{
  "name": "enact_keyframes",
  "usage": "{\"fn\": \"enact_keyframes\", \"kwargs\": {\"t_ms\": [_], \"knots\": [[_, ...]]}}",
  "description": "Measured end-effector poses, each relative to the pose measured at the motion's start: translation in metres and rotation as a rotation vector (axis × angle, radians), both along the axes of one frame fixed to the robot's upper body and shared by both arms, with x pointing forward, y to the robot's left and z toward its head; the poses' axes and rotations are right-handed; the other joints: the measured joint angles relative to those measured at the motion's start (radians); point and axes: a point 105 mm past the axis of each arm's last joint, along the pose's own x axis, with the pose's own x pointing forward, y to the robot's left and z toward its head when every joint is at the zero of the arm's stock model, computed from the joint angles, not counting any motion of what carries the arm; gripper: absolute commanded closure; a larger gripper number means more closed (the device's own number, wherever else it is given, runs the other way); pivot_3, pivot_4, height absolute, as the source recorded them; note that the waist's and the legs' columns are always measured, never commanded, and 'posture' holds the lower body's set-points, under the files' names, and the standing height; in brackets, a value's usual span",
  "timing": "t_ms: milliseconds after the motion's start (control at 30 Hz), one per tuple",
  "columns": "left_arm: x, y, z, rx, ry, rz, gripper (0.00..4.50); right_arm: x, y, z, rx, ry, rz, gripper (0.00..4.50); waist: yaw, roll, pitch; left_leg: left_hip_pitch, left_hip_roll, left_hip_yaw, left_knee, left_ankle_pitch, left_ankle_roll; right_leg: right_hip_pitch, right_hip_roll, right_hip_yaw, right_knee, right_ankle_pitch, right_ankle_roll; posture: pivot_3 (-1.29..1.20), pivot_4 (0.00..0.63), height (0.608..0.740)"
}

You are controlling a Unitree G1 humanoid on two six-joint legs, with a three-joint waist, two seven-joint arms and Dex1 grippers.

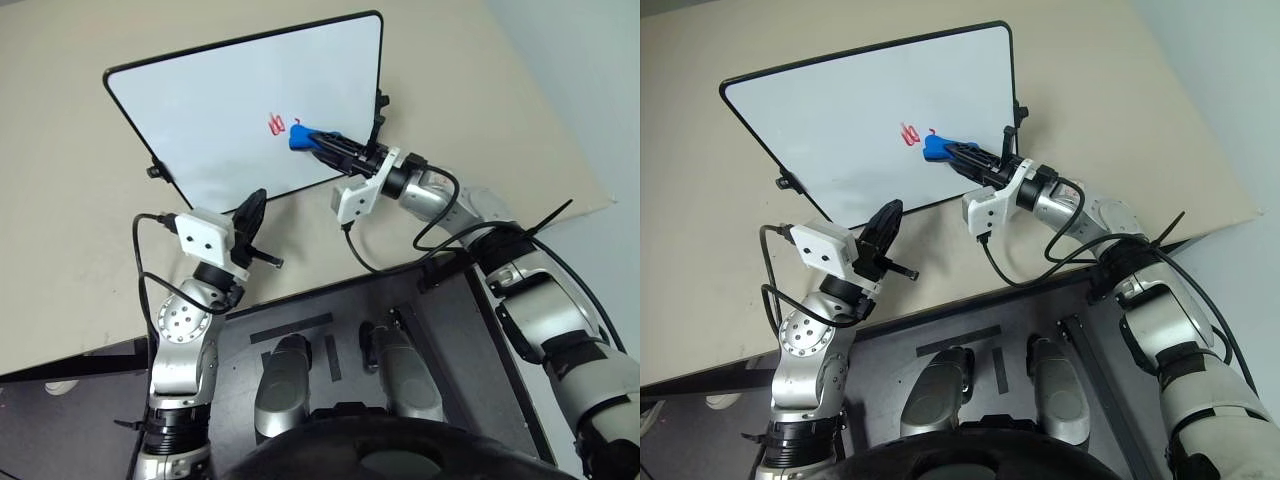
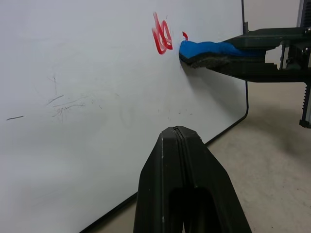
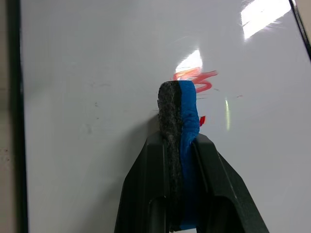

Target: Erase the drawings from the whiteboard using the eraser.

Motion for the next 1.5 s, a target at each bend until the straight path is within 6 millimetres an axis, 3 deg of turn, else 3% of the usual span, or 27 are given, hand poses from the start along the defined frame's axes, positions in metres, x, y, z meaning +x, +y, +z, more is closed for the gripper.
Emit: {"fn": "enact_keyframes", "kwargs": {"t_ms": [733,1133,1367,1500], "knots": [[0.003,0.000,-0.001,0.000,0.002,-0.003,4.50,0.002,-0.004,0.011,0.063,-0.078,-0.021,4.26,0.000,0.000,0.000,0.000,0.000,0.000,0.000,0.000,0.000,0.000,0.000,0.000,0.000,0.000,0.000,0.00,0.150,0.740],[0.004,-0.002,0.000,0.001,-0.004,-0.016,4.50,-0.003,0.006,-0.012,-0.018,0.015,0.011,4.26,0.000,0.000,0.000,0.000,0.000,0.000,-0.001,0.000,0.000,0.000,0.000,0.000,0.000,0.000,0.000,0.00,0.150,0.740],[0.005,-0.002,0.001,0.002,-0.005,-0.020,4.50,-0.001,0.005,-0.006,0.011,-0.025,-0.002,4.26,0.000,0.000,0.000,0.000,0.000,0.000,-0.001,0.000,0.000,-0.001,0.000,0.000,0.000,0.000,0.000,0.00,0.150,0.740],[0.005,-0.002,0.000,0.001,-0.004,-0.020,4.50,-0.001,0.007,0.008,0.041,-0.075,0.007,4.26,-0.001,0.000,0.000,-0.001,0.000,0.000,-0.001,0.000,0.000,-0.001,0.000,0.000,0.000,0.000,0.000,0.00,0.150,0.740]]}}
